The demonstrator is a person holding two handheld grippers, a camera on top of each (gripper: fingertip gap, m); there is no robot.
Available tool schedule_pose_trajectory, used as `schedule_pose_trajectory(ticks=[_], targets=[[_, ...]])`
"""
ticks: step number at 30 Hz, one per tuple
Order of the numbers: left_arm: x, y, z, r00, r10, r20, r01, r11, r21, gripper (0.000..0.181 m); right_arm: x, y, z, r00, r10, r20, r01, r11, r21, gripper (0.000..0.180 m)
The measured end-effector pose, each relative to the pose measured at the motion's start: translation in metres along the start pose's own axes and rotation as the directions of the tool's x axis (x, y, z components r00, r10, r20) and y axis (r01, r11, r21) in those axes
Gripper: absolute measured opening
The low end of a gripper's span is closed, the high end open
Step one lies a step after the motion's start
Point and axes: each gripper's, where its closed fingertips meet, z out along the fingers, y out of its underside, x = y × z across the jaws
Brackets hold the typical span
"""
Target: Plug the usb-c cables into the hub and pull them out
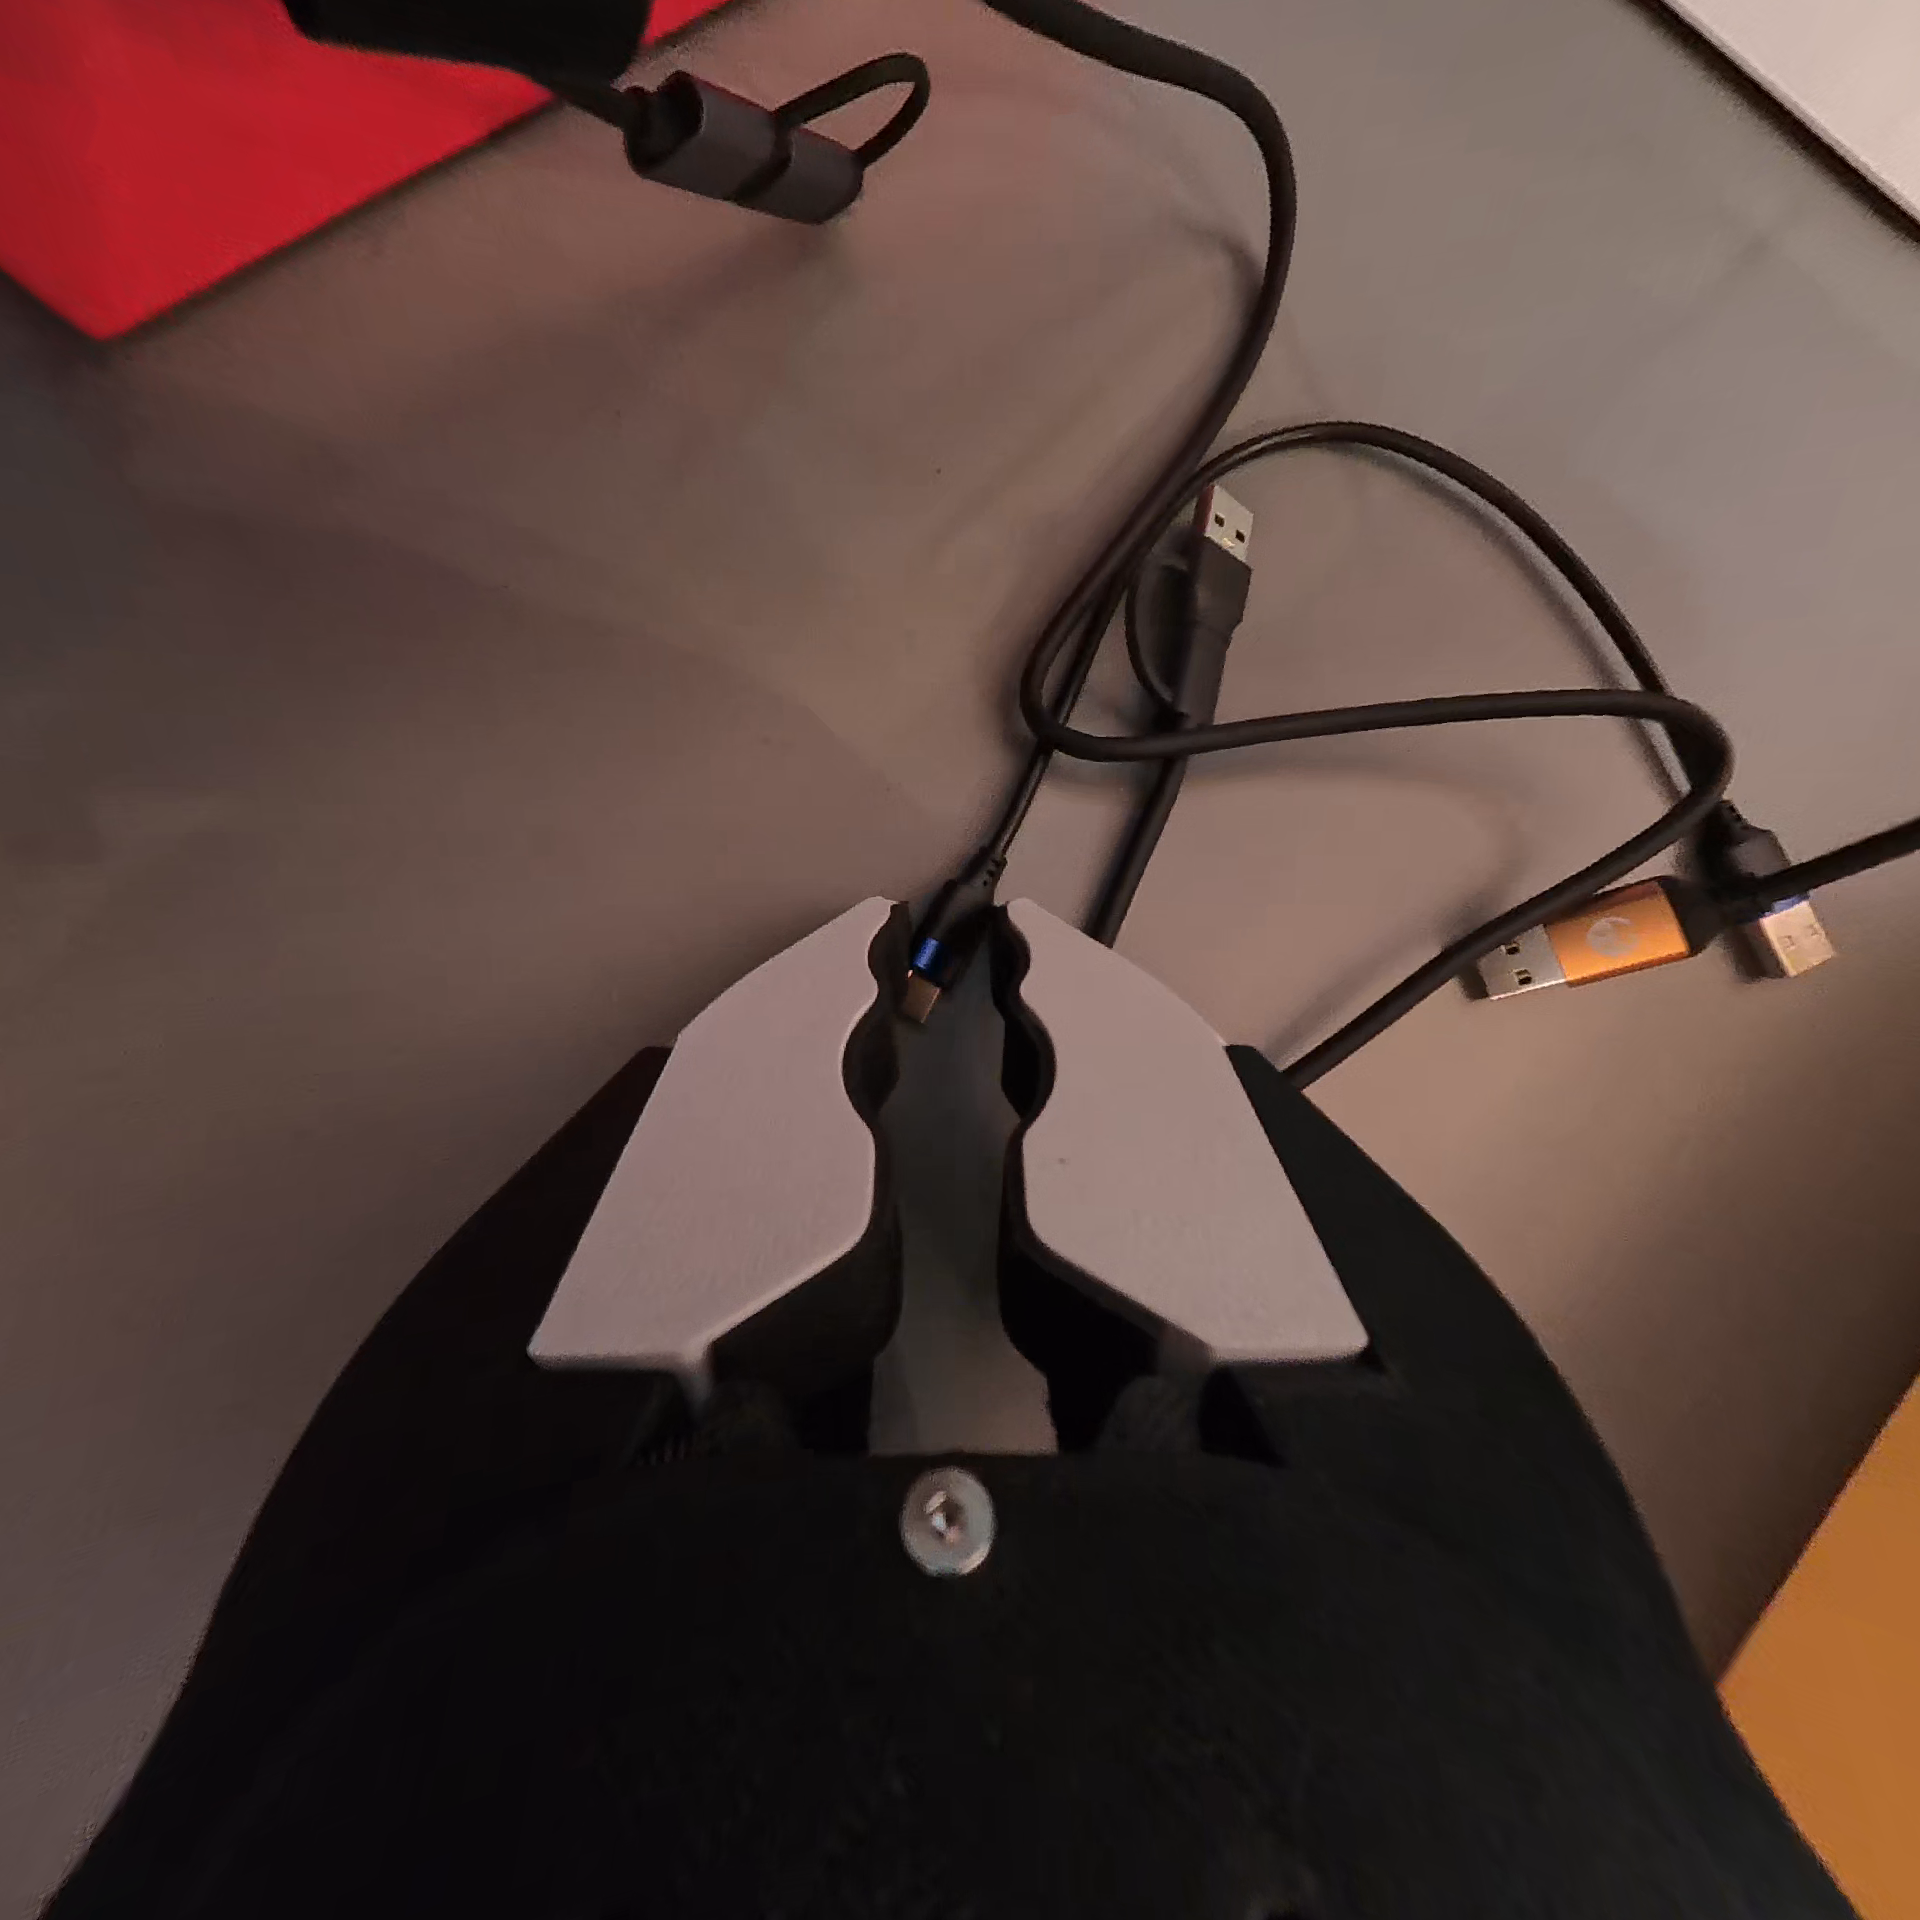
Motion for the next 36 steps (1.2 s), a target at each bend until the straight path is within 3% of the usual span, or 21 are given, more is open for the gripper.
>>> schedule_pose_trajectory(ticks=[7, 14, 16, 19, 25, 30, 36], targets=[[0.002, 0.002, 0.001, 1.0, 0.014, -0.008, -0.014, 1.0, 0.01, 0.016, -0.01, 0.008, -0.005, 0.99, 0.103, 0.099, -0.095, 0.992, -0.081, 0.013], [0.015, 0.014, 0.007, 0.991, 0.135, -0.013, -0.135, 0.989, -0.064, 0.016, -0.062, 0.08, -0.077, 0.946, 0.11, 0.306, -0.036, 0.971, -0.237, 0.013], [0.026, 0.021, 0.011, 0.973, 0.229, -0.022, -0.23, 0.967, -0.109, 0.017, -0.071, 0.104, -0.101, 0.928, 0.129, 0.35, -0.036, 0.965, -0.262, 0.013], [0.044, 0.032, 0.014, 0.926, 0.377, -0.021, -0.376, 0.915, -0.146, 0.018, -0.078, 0.127, -0.129, 0.904, 0.181, 0.388, -0.087, 0.965, -0.248, 0.013], [0.075, 0.05, 0.015, 0.879, 0.473, -0.055, -0.476, 0.87, -0.131, 0.034, -0.062, 0.146, -0.157, 0.926, 0.187, 0.329, -0.144, 0.978, -0.15, 0.013], [0.082, 0.051, 0.004, 0.884, 0.454, -0.108, -0.464, 0.882, -0.086, 0.038, -0.061, 0.152, -0.175, 0.907, 0.196, 0.372, -0.167, 0.98, -0.107, 0.013], [0.103, 0.05, -0.02, 0.88, 0.224, -0.418, -0.289, 0.952, -0.099, 0.084, -0.068, 0.145, -0.201, 0.842, 0.185, 0.507, -0.195, 0.98, -0.033, 0.013]])
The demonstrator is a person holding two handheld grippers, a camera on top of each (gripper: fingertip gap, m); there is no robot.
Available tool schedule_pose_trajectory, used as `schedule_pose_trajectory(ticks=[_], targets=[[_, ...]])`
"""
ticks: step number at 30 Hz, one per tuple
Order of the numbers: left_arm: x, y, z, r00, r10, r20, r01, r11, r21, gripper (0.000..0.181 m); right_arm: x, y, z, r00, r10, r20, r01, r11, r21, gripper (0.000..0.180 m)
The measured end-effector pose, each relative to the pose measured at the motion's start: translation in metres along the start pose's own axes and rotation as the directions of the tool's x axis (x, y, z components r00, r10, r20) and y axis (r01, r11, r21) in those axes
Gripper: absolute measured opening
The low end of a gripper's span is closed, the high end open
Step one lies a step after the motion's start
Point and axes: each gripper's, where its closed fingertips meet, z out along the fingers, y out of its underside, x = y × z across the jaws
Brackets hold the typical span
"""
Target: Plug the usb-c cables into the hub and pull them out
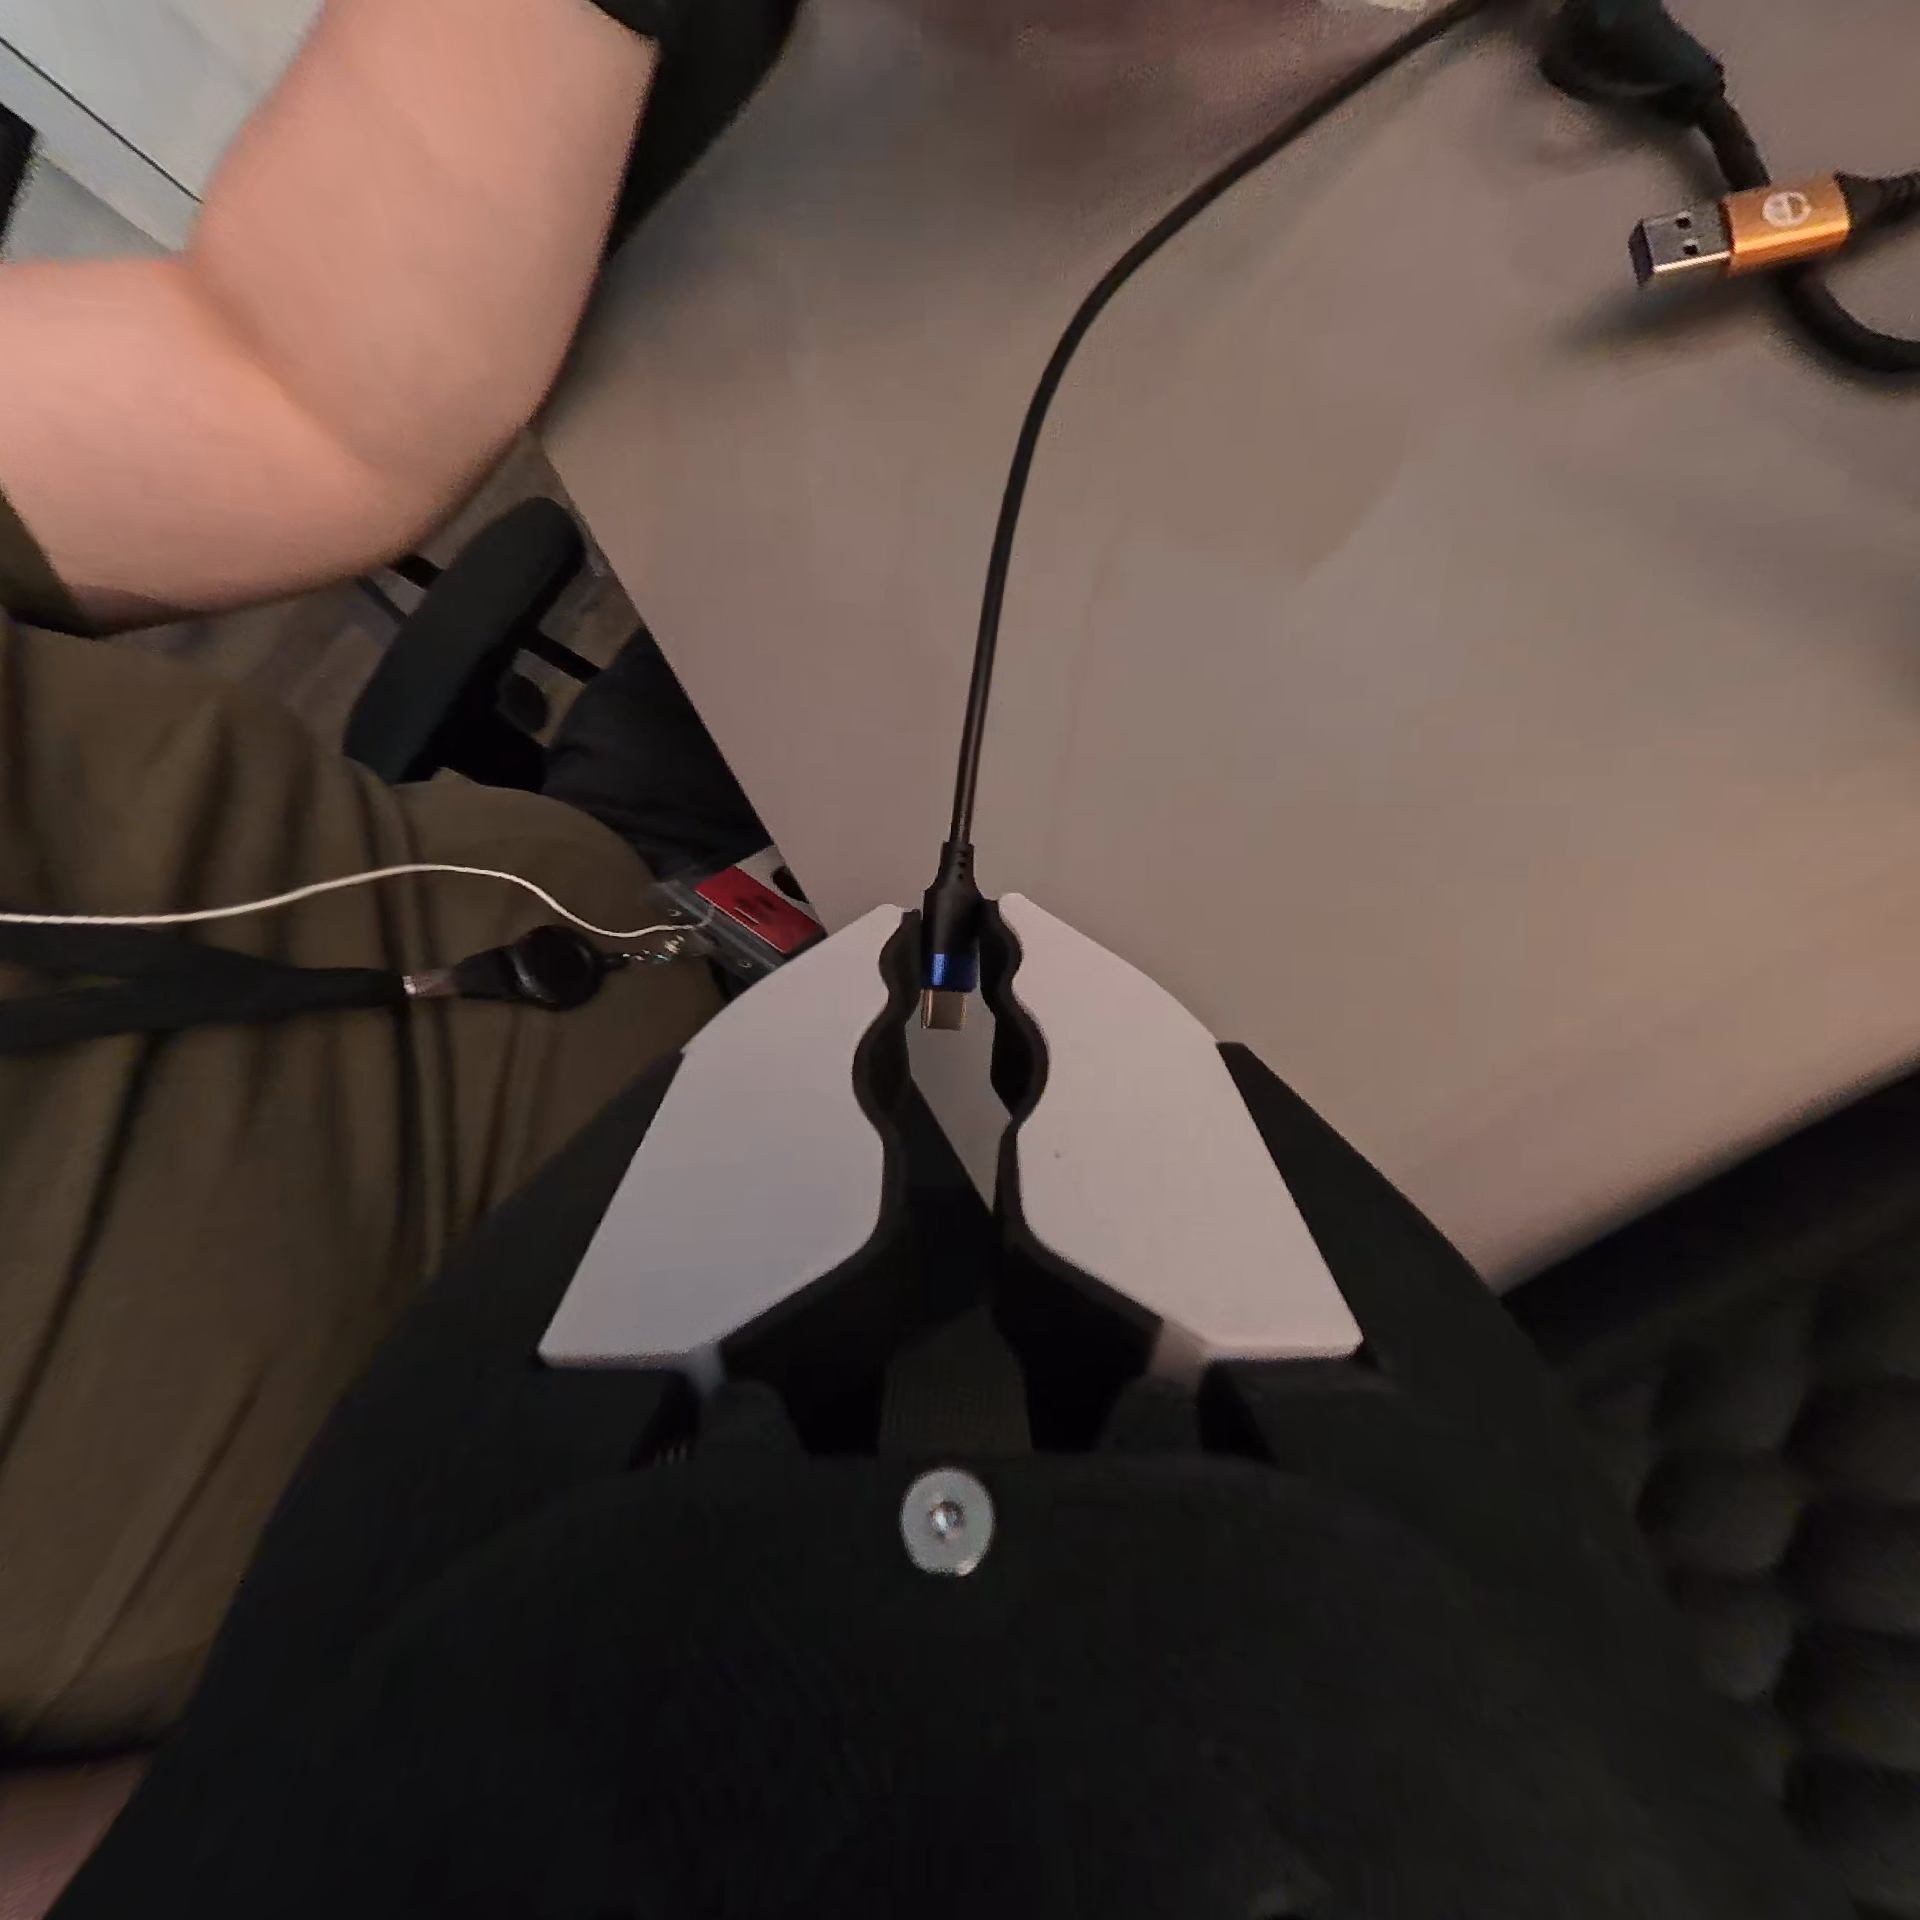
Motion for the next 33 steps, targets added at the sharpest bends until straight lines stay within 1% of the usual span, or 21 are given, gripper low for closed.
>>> schedule_pose_trajectory(ticks=[2, 4, 5, 7, 8, 11, 12, 15, 17, 19, 20, 21, 24, 25, 26, 27, 28, 29, 30, 32, 33], targets=[[0.001, -0.004, -0.005, 0.997, -0.05, -0.052, 0.052, 0.998, 0.032, 0.086, -0.003, -0.004, -0.003, 0.998, 0.008, 0.054, -0.009, 1.0, 0.028, 0.013], [0.004, -0.001, -0.01, 0.994, -0.076, -0.083, 0.079, 0.996, 0.029, 0.087, -0.005, -0.01, -0.005, 0.993, 0.014, 0.12, -0.021, 0.998, 0.055, 0.013], [0.005, 0.003, -0.012, 0.994, -0.078, -0.081, 0.08, 0.997, 0.021, 0.091, -0.009, -0.015, -0.007, 0.984, 0.02, 0.177, -0.035, 0.996, 0.078, 0.012], [0.009, 0.009, -0.02, 0.996, -0.067, -0.063, 0.068, 0.998, 0.016, 0.099, -0.015, -0.026, -0.01, 0.954, 0.046, 0.296, -0.078, 0.992, 0.099, 0.012], [0.011, 0.012, -0.027, 0.997, -0.051, -0.051, 0.052, 0.998, 0.023, 0.099, -0.015, -0.029, -0.011, 0.942, 0.059, 0.331, -0.094, 0.991, 0.091, 0.012], [0.022, 0.012, -0.056, 1.0, 0.012, -0.016, -0.011, 0.996, 0.088, 0.095, -0.009, -0.037, -0.013, 0.93, 0.069, 0.362, -0.09, 0.995, 0.04, 0.012], [0.029, 0.009, -0.068, 0.999, 0.022, -0.032, -0.018, 0.993, 0.12, 0.09, -0.008, -0.04, -0.014, 0.929, 0.071, 0.364, -0.084, 0.996, 0.02, 0.012], [0.06, -0.015, -0.11, 0.98, 0.082, -0.18, -0.029, 0.959, 0.281, 0.058, -0.003, -0.047, -0.013, 0.94, 0.042, 0.338, -0.032, 0.999, -0.035, 0.012], [0.09, -0.038, -0.135, 0.935, 0.172, -0.309, -0.039, 0.918, 0.394, 0.052, -0.002, -0.054, -0.012, 0.948, 0.009, 0.319, 0.01, 0.998, -0.059, 0.012], [0.12, -0.056, -0.147, 0.874, 0.28, -0.397, -0.079, 0.888, 0.452, 0.05, -0.002, -0.062, -0.012, 0.956, -0.023, 0.292, 0.049, 0.996, -0.081, 0.012], [0.131, -0.063, -0.146, 0.853, 0.314, -0.417, -0.101, 0.883, 0.458, 0.05, -0.003, -0.066, -0.013, 0.959, -0.04, 0.281, 0.068, 0.994, -0.089, 0.012], [0.135, -0.068, -0.142, 0.848, 0.328, -0.416, -0.123, 0.885, 0.448, 0.048, -0.004, -0.072, -0.014, 0.96, -0.053, 0.276, 0.082, 0.992, -0.092, 0.012], [0.137, -0.074, -0.121, 0.85, 0.34, -0.402, -0.179, 0.905, 0.387, 0.042, -0.007, -0.086, -0.021, 0.966, -0.08, 0.247, 0.11, 0.988, -0.109, 0.012], [0.139, -0.075, -0.118, 0.841, 0.342, -0.419, -0.178, 0.906, 0.384, 0.033, -0.006, -0.091, -0.024, 0.969, -0.085, 0.233, 0.114, 0.987, -0.111, 0.012], [0.142, -0.076, -0.118, 0.827, 0.343, -0.446, -0.167, 0.906, 0.388, 0.014, -0.006, -0.097, -0.027, 0.97, -0.095, 0.225, 0.122, 0.987, -0.109, 0.012], [0.142, -0.079, -0.118, 0.821, 0.334, -0.463, -0.145, 0.906, 0.397, 0.0, -0.005, -0.102, -0.03, 0.971, -0.108, 0.213, 0.132, 0.986, -0.105, 0.012], [0.139, -0.083, -0.119, 0.822, 0.315, -0.474, -0.112, 0.906, 0.408, 0.0, -0.002, -0.108, -0.032, 0.974, -0.123, 0.191, 0.143, 0.985, -0.097, 0.012], [0.135, -0.087, -0.12, 0.824, 0.292, -0.486, -0.073, 0.904, 0.42, 0.0, 0.0, -0.117, -0.036, 0.974, -0.144, 0.177, 0.159, 0.984, -0.074, 0.012], [0.128, -0.092, -0.123, 0.83, 0.261, -0.494, -0.023, 0.9, 0.436, 0.0, 0.001, -0.129, -0.041, 0.971, -0.173, 0.164, 0.179, 0.984, -0.022, 0.012], [0.109, -0.103, -0.131, 0.834, 0.176, -0.523, 0.112, 0.874, 0.473, 0.0, 0.006, -0.159, -0.057, 0.965, -0.236, 0.116, 0.22, 0.966, 0.136, 0.012], [0.097, -0.107, -0.137, 0.825, 0.129, -0.55, 0.192, 0.851, 0.488, 0.0, 0.01, -0.176, -0.069, 0.961, -0.266, 0.073, 0.243, 0.941, 0.234, 0.014]])
